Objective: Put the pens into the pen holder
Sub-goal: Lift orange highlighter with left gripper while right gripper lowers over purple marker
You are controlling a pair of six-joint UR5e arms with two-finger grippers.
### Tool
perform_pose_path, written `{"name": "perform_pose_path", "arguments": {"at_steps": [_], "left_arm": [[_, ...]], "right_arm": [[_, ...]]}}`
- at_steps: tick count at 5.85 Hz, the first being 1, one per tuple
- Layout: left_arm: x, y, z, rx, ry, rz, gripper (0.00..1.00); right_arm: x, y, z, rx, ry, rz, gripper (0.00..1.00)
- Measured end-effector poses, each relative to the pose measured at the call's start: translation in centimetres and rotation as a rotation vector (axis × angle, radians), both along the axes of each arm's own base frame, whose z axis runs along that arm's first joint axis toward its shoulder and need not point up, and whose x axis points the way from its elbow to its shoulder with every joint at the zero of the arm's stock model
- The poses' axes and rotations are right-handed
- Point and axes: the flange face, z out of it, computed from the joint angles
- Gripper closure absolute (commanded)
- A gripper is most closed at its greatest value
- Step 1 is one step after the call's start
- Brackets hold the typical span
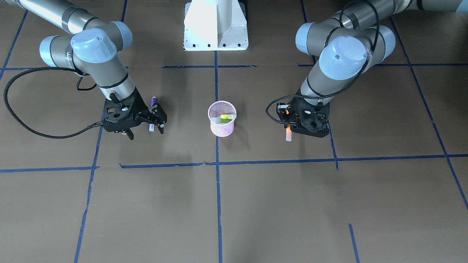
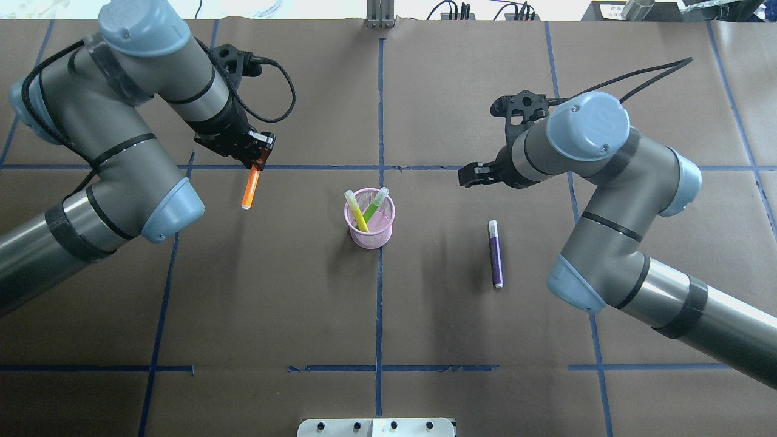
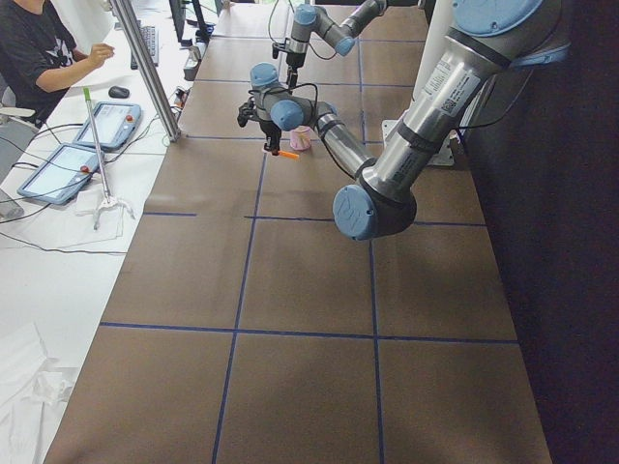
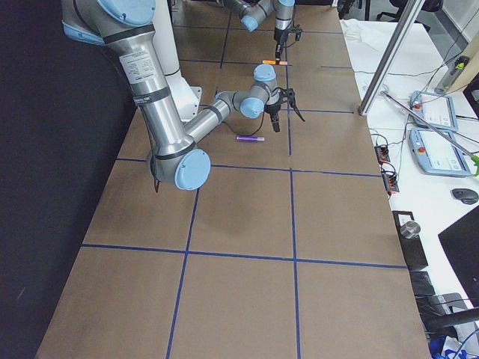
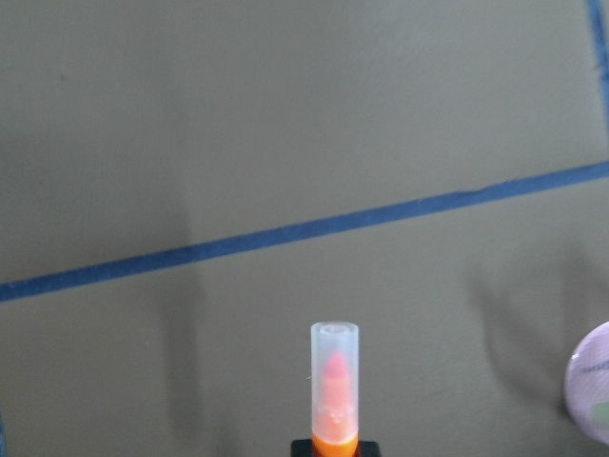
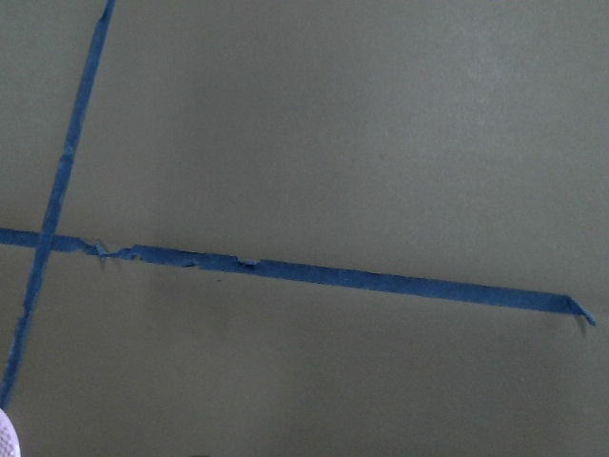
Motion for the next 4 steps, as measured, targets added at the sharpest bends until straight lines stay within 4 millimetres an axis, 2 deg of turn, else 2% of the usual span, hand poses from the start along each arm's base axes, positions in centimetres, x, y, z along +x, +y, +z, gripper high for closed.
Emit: {"name": "perform_pose_path", "arguments": {"at_steps": [1, 2, 3, 4], "left_arm": [[-0.3, -0.4, -1.7, 0.001, 0.011, -0.007, 1.00], [-0.4, -0.6, -3.0, 0.003, 0.020, -0.015, 1.00], [-0.4, -0.7, -4.2, 0.005, 0.030, -0.023, 1.00], [-0.6, -0.8, -5.6, 0.007, 0.045, -0.034, 1.00]], "right_arm": [[-0.8, -0.4, -2.7, -0.055, 0.046, -0.016, 0.00], [-1.1, -0.4, -3.6, -0.104, 0.089, -0.036, 0.00], [-1.2, -0.3, -2.3, -0.139, 0.131, -0.064, 0.00], [-1.2, 0.0, 0.5, -0.149, 0.176, -0.095, 0.00]]}}
